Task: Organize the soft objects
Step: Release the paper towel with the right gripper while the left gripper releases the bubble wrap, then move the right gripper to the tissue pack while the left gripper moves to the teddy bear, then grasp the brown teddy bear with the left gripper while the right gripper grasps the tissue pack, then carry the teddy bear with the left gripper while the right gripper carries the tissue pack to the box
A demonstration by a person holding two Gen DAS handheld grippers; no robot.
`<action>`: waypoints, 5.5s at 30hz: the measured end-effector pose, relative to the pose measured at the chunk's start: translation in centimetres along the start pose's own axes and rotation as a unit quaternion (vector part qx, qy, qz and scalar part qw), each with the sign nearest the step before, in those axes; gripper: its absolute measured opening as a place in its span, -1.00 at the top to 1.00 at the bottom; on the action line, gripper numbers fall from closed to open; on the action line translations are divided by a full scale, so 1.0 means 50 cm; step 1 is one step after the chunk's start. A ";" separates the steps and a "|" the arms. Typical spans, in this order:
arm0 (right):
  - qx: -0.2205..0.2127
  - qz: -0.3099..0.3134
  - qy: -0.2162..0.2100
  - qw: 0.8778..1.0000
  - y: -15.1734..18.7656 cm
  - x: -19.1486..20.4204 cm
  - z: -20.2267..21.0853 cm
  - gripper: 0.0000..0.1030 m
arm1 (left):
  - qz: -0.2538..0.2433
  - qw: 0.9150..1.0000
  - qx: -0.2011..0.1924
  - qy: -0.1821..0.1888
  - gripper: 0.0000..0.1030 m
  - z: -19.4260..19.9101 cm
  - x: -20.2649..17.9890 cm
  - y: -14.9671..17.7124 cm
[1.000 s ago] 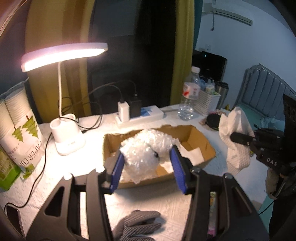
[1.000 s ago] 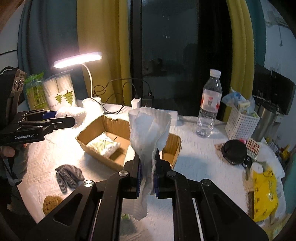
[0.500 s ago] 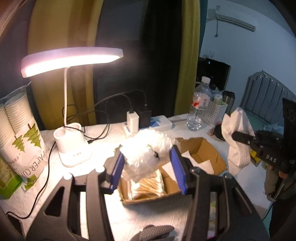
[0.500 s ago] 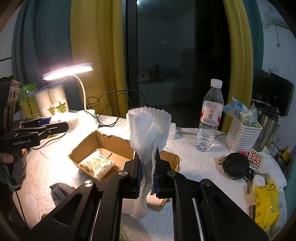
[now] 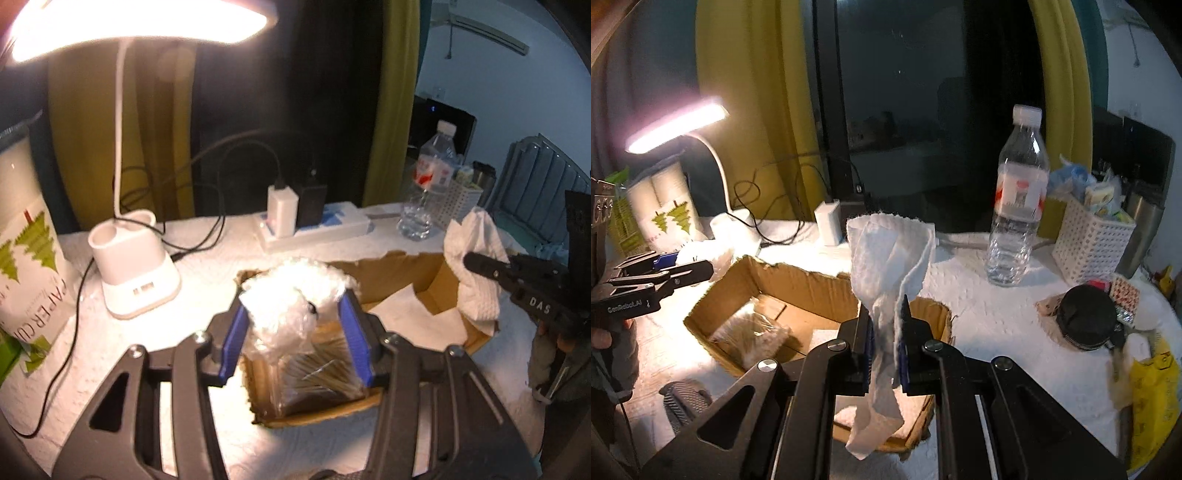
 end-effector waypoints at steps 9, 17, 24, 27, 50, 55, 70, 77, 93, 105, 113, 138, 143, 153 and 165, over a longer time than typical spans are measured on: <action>0.050 0.012 0.008 0.999 0.057 0.007 -0.075 0.77 | 0.001 0.999 0.033 0.002 0.03 -0.056 0.002 0.036; 0.054 0.018 0.008 0.998 0.065 0.018 -0.060 0.10 | -0.005 1.000 0.027 -0.012 -0.31 -0.041 -0.005 0.031; 0.039 0.014 0.018 0.999 0.051 0.011 -0.019 -0.05 | -0.005 1.000 0.014 -0.008 -0.49 -0.010 -0.017 0.026; 0.034 0.012 0.021 0.999 0.050 0.009 0.001 -0.05 | -0.004 1.000 0.006 -0.004 -0.51 0.010 -0.025 0.024; 0.009 0.013 0.015 1.000 0.076 0.057 0.146 -0.13 | -0.010 1.000 -0.009 0.016 -0.74 0.128 -0.091 0.077; 0.007 0.019 0.010 1.000 0.090 0.077 0.171 -0.19 | -0.013 1.000 -0.005 0.021 -0.75 0.145 -0.108 0.107; 0.022 0.042 -0.004 0.999 0.168 0.127 0.196 -0.50 | -0.007 1.000 0.020 0.020 -0.75 0.175 -0.115 0.185; 0.042 0.047 -0.014 0.998 0.213 0.141 0.185 -0.51 | 0.001 0.999 0.044 0.016 -0.75 0.175 -0.108 0.239; 0.095 0.050 -0.044 0.993 0.295 0.154 0.125 -0.61 | 0.044 0.995 0.095 -0.003 -0.75 0.186 -0.105 0.351; 0.112 0.052 -0.052 0.991 0.308 0.153 0.106 -0.46 | 0.040 0.990 0.137 -0.021 -0.75 0.188 -0.122 0.423; 0.097 0.043 -0.044 0.993 0.302 0.138 0.130 -0.44 | 0.006 0.990 0.138 -0.036 -0.46 0.190 -0.135 0.428; 0.055 0.039 -0.035 0.997 0.233 0.110 0.201 -0.44 | -0.007 0.996 0.085 -0.004 0.19 0.212 -0.156 0.338; 0.049 0.038 -0.037 0.997 0.219 0.110 0.201 -0.44 | -0.011 0.997 0.077 -0.003 0.19 0.212 -0.154 0.312; 0.041 0.036 -0.036 0.998 0.184 0.102 0.190 -0.44 | -0.022 0.998 0.057 0.006 0.19 0.200 -0.157 0.251; 0.034 0.028 -0.028 0.999 0.144 0.077 0.165 -0.44 | -0.024 0.999 0.021 0.013 0.19 0.187 -0.143 0.168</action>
Point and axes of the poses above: each gripper's, at about its wrist camera, not at the fingertips, and z roughly against the way its jaws point, x to its left, y to its underside, the point moved 8 cm from there along -z, roughly the way its jaws point, and after that the axes turned 3 degrees about y, right-handed, at the moved point
